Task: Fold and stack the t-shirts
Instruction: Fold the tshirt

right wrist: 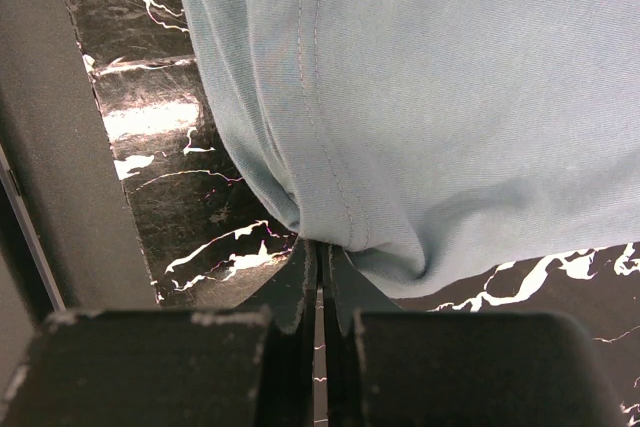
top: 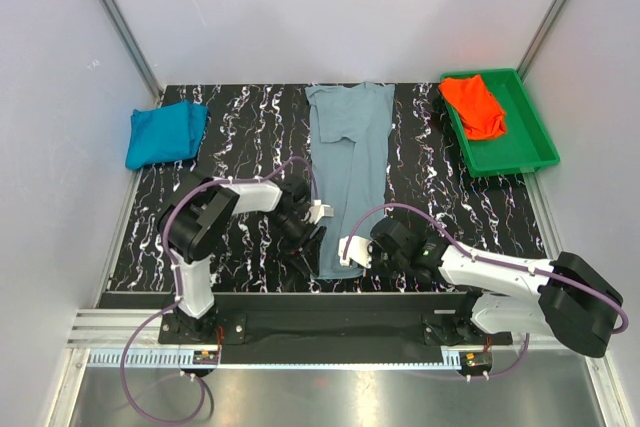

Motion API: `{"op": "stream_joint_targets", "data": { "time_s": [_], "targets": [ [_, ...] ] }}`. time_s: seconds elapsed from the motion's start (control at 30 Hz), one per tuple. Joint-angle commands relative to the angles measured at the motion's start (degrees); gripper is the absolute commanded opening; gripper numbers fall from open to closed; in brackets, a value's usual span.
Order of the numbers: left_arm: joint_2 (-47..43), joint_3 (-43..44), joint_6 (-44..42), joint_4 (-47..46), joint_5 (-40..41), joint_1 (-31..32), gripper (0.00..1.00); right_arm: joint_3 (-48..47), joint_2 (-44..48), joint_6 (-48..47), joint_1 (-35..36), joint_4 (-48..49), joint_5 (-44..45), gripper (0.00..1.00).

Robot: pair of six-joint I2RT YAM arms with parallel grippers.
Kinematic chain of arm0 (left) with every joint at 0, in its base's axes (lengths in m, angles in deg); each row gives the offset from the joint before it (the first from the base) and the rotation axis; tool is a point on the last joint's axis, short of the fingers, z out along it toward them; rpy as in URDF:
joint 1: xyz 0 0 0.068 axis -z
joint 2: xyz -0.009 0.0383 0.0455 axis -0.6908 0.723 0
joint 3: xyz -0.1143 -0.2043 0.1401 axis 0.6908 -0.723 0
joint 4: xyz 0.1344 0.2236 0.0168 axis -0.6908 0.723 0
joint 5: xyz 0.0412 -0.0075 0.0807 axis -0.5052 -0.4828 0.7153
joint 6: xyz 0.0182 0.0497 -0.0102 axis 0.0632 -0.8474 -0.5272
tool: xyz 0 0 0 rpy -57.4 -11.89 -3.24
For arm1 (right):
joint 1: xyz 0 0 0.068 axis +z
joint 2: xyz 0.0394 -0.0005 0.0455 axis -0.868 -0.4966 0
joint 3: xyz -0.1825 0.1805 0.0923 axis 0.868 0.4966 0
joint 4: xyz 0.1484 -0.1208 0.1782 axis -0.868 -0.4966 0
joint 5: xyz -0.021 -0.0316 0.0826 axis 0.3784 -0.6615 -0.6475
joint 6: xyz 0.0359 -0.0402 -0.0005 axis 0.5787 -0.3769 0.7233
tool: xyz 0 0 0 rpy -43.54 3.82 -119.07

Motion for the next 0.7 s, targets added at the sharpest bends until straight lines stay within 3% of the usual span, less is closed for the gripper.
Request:
{"op": "stream_joint_targets", "data": {
  "time_s": [0.0, 0.1, 0.13, 0.23, 0.37, 0.67],
  "targets": [
    [2.07, 2.44, -0.72, -3.63, 2.32, -0.05, 0.49, -0.91, 1.08, 0.62, -0.63, 1.76, 0.44, 0.00],
    [2.87, 3.59, -0.63, -3.89, 2.66, -0.31, 0.40, -0.82, 1.26, 0.62, -0.63, 1.93, 0.44, 0.00],
    [3.04, 4.02, -0.54, -3.98, 2.75, -0.40, 0.33, -0.82, 1.35, 0.62, -0.63, 1.84, 0.44, 0.00],
    [3.75, 4.73, -0.02, -4.95, 3.28, -0.92, 0.26, -0.73, 1.35, 0.70, -0.72, 2.11, 0.36, 0.00],
    [3.31, 4.21, -0.19, -5.12, 3.98, -1.54, 0.00, -0.82, 1.43, 0.35, -0.72, 2.02, 0.62, 0.00],
    [-3.89, 2.45, -2.39, -4.16, 4.25, -3.91, 0.00, -0.82, 1.96, 0.00, -1.07, 2.20, 0.88, 0.00]
  ]
}}
